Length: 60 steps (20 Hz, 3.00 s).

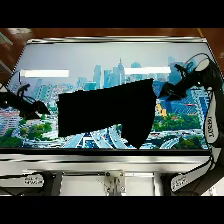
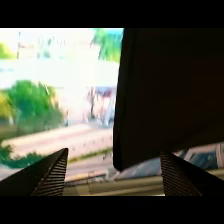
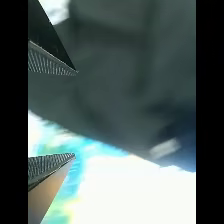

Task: Fold the shirts.

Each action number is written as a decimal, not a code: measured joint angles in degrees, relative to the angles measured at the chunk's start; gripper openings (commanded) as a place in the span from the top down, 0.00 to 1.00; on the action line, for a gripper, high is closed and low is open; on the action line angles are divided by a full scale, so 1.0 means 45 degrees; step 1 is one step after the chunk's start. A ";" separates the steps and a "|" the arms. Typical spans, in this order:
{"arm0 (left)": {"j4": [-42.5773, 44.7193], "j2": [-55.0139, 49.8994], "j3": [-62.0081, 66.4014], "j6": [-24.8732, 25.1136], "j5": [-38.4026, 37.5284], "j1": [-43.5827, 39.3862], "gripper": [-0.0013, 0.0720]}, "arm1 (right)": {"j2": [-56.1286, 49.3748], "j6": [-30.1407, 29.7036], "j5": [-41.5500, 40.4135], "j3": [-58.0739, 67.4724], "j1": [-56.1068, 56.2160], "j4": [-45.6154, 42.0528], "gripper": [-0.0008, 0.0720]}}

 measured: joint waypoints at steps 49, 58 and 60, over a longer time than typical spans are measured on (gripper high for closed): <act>-0.3638 0.9394 0.6858 0.2006 0.4371 -0.0612 0.93 | 1.1298 -0.1987 -0.5756 0.1331 0.1515 -0.0797 0.91; -0.1316 1.1215 0.8757 0.0461 0.1967 -0.0612 0.93 | 1.4523 -0.0607 -0.4226 0.2191 0.1515 -0.2953 0.91; -0.1044 1.1215 0.8631 0.0418 0.1185 -0.0612 0.93 | 1.4542 -0.0525 -0.3551 0.2210 0.1515 -0.3162 0.91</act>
